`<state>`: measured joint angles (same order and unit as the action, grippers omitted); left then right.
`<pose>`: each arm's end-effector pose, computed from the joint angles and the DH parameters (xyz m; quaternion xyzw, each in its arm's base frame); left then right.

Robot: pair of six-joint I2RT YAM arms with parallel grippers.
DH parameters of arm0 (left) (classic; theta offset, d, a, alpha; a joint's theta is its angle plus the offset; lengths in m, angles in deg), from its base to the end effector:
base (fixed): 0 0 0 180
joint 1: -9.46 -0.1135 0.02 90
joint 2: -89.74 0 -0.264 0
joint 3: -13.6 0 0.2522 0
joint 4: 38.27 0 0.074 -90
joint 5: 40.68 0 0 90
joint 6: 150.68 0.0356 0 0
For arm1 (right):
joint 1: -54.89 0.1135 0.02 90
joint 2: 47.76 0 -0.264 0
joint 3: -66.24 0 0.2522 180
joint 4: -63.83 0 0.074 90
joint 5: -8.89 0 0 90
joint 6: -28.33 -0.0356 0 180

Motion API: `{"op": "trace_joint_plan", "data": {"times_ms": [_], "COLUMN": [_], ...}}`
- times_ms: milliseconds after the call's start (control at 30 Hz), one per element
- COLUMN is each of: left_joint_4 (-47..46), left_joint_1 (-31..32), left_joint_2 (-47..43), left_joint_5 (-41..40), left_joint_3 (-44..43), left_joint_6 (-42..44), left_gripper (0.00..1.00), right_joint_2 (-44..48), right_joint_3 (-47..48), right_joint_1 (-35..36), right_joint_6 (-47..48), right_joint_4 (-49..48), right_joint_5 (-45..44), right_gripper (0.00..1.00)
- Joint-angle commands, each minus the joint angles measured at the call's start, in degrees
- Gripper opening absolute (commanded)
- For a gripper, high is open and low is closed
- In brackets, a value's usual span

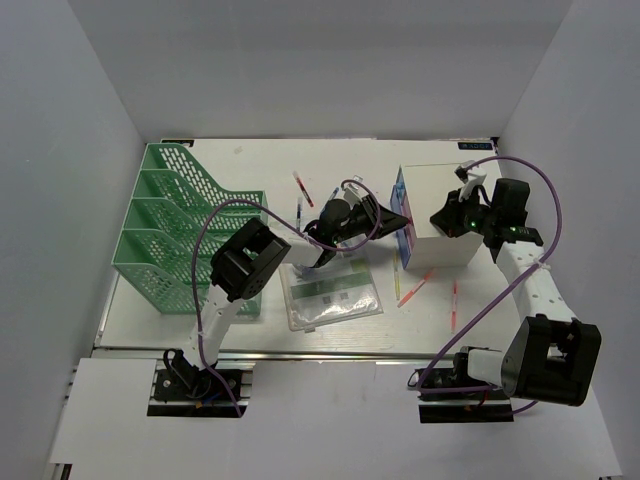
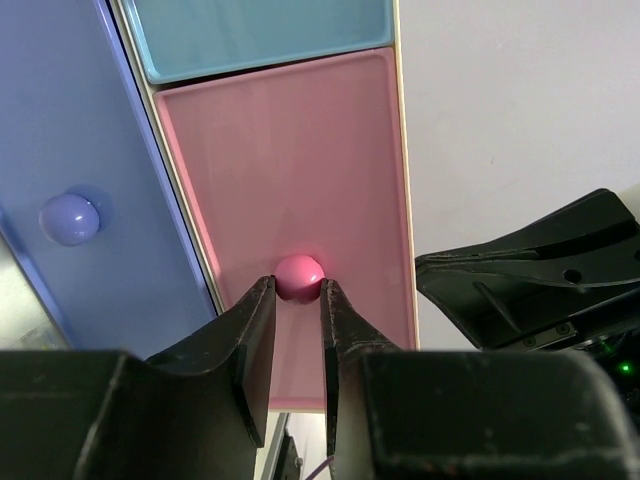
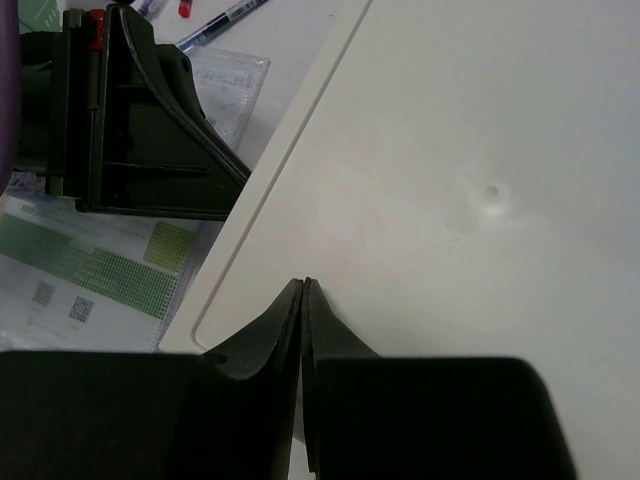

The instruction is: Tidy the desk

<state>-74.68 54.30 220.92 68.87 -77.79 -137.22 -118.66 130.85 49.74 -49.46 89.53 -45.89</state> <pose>0.3426 -0.3575 0.1445 -0.0838 0.7216 -0.6499 0.2232 0.2725 -0.0039 0.2807 -0.1977 0.8230 0.1918 0.4968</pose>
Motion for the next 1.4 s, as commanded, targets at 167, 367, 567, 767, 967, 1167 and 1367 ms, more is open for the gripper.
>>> {"op": "trace_joint_plan", "data": {"times_ms": [167, 367, 567, 767, 967, 1167, 1367], "left_joint_4": [-1.2, -1.0, -2.4, -5.6, -7.0, -8.0, -9.2], "left_joint_1": [0.4, 0.4, 0.4, 0.4, 0.4, 0.4, -0.1], "left_joint_2": [-0.2, 0.7, 1.3, 2.1, 2.3, 1.0, -1.4], "left_joint_5": [0.0, 0.0, 0.1, -0.3, -0.1, -0.1, -0.2], "left_joint_3": [-1.2, -2.7, -2.7, -1.8, -1.7, 0.0, 3.9], "left_joint_6": [-0.1, -0.3, -0.9, -2.5, -3.0, -3.1, -2.9], "left_gripper": [0.44, 0.45, 0.35, 0.28, 0.18, 0.09, 0.07], "right_joint_2": [-0.6, -0.7, -0.8, -0.9, -1.0, -1.4, -2.2], "right_joint_3": [1.3, 1.4, 1.4, 1.5, 1.5, 1.6, 2.0], "right_joint_1": [0.7, 0.8, 1.0, 1.1, 1.3, 1.4, 1.3], "right_joint_6": [0.7, 0.8, 0.9, 1.0, 1.1, 1.0, 1.1], "right_joint_4": [2.7, 2.7, 3.2, 3.3, 3.3, 3.4, 3.9], "right_joint_5": [-1.2, -1.2, -1.1, -1.2, -1.4, -1.9, -3.0], "right_gripper": [0.07, 0.07, 0.07, 0.07, 0.06, 0.06, 0.05]}}
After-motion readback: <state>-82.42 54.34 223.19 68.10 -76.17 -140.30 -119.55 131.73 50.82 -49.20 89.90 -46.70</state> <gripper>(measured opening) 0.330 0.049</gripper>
